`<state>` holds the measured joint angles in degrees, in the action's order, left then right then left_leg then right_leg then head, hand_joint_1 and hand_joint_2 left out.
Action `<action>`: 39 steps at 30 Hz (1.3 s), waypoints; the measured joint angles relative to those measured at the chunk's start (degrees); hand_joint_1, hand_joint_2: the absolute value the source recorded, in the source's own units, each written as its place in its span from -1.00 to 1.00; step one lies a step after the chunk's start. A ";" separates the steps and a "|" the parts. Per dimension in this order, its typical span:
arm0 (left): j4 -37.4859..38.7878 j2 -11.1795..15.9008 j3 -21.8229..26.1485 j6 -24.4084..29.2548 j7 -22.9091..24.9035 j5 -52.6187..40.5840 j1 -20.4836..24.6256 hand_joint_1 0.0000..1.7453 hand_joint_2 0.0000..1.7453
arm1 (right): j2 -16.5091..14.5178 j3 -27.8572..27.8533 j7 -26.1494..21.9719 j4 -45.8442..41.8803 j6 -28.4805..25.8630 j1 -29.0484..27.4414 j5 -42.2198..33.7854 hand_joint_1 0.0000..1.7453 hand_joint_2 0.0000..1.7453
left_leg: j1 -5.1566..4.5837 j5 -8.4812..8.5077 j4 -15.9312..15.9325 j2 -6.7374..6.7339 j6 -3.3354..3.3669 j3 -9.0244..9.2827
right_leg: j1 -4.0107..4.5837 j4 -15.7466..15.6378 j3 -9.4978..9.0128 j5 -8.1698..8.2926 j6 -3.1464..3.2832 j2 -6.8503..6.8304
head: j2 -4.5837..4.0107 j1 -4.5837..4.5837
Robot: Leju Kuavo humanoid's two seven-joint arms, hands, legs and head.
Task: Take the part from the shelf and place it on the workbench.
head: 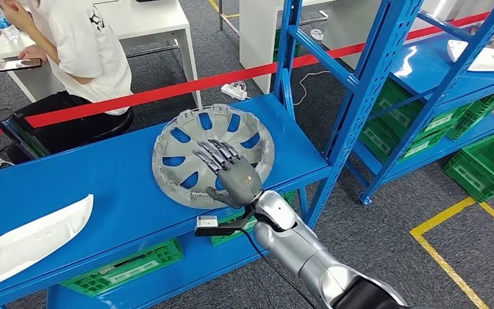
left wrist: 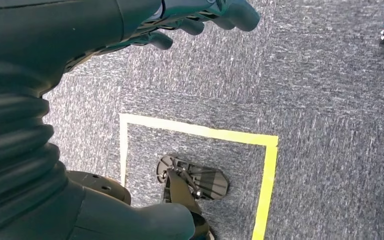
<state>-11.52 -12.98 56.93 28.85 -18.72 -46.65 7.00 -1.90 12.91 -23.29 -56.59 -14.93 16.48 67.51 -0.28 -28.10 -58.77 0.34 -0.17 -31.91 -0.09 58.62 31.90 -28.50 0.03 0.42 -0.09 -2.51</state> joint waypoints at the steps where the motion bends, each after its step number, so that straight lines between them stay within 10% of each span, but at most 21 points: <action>1: 0.00 0.00 -0.01 -0.04 0.03 -0.01 -0.01 -1.00 1.00 | 0.02 0.17 0.01 -0.41 -0.01 -0.09 -0.01 -0.72 1.00 | 0.00 0.00 0.00 0.00 0.00 0.00 | 0.00 0.00 0.00 0.00 0.00 0.00 | 0.00 0.00; 39: 0.02 0.11 -0.99 -1.16 2.93 -1.97 -0.09 -1.00 1.00 | 0.32 -2.52 0.99 8.44 0.60 0.99 -5.42 -0.72 1.00 | 0.00 0.00 0.00 0.03 0.00 0.02 | 0.00 0.00 -0.02 0.00 0.00 -0.01 | 0.00 0.01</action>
<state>-11.50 -12.87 55.94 27.69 -15.79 -48.62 6.92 -1.58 10.39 -22.30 -48.16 -14.33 17.48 62.09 -0.28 -28.10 -58.77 0.37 -0.17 -31.89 -0.09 58.61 31.88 -28.50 0.03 0.41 -0.09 -2.51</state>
